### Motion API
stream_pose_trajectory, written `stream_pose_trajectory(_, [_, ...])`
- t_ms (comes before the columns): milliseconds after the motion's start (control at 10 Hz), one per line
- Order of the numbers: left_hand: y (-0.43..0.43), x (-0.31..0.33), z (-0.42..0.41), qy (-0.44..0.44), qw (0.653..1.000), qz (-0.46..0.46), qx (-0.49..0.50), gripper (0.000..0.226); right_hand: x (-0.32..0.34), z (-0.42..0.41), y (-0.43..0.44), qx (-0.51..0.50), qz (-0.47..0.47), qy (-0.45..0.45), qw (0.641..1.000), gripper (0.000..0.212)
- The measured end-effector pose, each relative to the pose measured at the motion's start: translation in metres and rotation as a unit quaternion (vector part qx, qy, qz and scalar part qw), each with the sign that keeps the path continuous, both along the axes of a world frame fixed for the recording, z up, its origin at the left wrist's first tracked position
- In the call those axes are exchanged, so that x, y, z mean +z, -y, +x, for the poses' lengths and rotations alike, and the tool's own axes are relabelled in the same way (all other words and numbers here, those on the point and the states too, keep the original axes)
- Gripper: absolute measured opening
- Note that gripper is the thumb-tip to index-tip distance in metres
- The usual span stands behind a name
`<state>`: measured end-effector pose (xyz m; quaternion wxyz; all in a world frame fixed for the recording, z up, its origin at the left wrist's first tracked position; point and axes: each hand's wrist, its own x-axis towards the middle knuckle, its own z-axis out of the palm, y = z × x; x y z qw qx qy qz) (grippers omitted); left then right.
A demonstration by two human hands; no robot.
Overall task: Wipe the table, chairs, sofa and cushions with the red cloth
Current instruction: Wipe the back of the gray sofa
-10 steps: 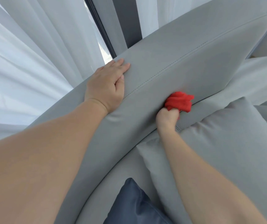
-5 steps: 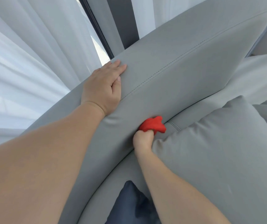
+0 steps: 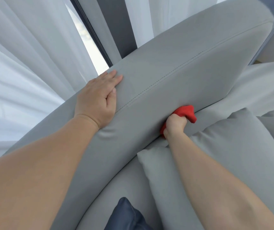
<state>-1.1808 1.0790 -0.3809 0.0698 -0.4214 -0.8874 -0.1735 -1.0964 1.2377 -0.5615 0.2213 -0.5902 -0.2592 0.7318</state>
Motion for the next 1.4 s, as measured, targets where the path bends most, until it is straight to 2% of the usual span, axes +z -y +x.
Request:
stream_pose_trajectory(100, [0.004, -0.002, -0.001, 0.000, 1.000, -0.005, 0.000, 0.046, 0.003, 0.005, -0.040, -0.043, 0.045, -0.035, 0.997, 0.047])
stream_pose_trajectory(200, [0.002, -0.002, -0.002, -0.008, 1.000, -0.001, 0.002, 0.046, 0.027, 0.017, -0.091, -0.034, 0.111, -0.024, 0.993, 0.048])
stream_pose_trajectory(300, [0.003, -0.003, -0.004, -0.009, 1.000, -0.008, 0.001, 0.046, 0.039, 0.022, -0.114, -0.020, 0.160, -0.001, 0.987, 0.061])
stream_pose_trajectory(400, [0.001, -0.001, -0.002, 0.003, 1.000, -0.027, 0.010, 0.049, 0.043, 0.037, -0.114, 0.080, 0.182, 0.033, 0.980, 0.064])
stream_pose_trajectory(600, [-0.011, 0.015, 0.013, 0.001, 0.994, -0.094, 0.054, 0.051, 0.080, 0.046, -0.111, 0.133, 0.244, 0.035, 0.960, 0.060])
stream_pose_trajectory(700, [-0.037, 0.027, 0.019, -0.033, 0.992, -0.094, 0.080, 0.046, 0.096, 0.046, -0.089, 0.134, 0.303, -0.015, 0.943, 0.056])
stream_pose_trajectory(800, [-0.103, 0.031, 0.018, 0.011, 0.998, -0.053, -0.017, 0.038, 0.120, 0.039, -0.050, 0.121, 0.358, -0.104, 0.920, 0.032])
stream_pose_trajectory(900, [-0.151, 0.018, 0.005, 0.045, 0.997, -0.021, -0.055, 0.041, 0.128, 0.031, -0.051, 0.068, 0.381, -0.114, 0.915, 0.012])
stream_pose_trajectory(1000, [-0.152, 0.005, 0.003, 0.019, 0.999, -0.009, -0.046, 0.047, 0.119, 0.027, -0.083, 0.065, 0.390, -0.082, 0.915, 0.018])
stream_pose_trajectory(1100, [-0.151, 0.000, 0.005, 0.025, 0.999, -0.022, -0.041, 0.050, 0.115, 0.022, -0.143, 0.009, 0.324, -0.032, 0.945, 0.038])
stream_pose_trajectory(1200, [-0.153, 0.000, 0.005, 0.023, 0.998, -0.037, -0.036, 0.051, 0.117, 0.026, -0.195, -0.050, 0.294, -0.013, 0.954, 0.043])
stream_pose_trajectory(1300, [-0.154, 0.003, 0.005, 0.019, 0.999, -0.037, -0.036, 0.051, 0.114, 0.036, -0.245, -0.074, 0.237, -0.047, 0.967, 0.014])
stream_pose_trajectory(1400, [-0.155, 0.002, 0.006, 0.009, 0.999, -0.021, -0.042, 0.049, 0.103, 0.038, -0.242, -0.084, 0.250, -0.063, 0.962, 0.019])
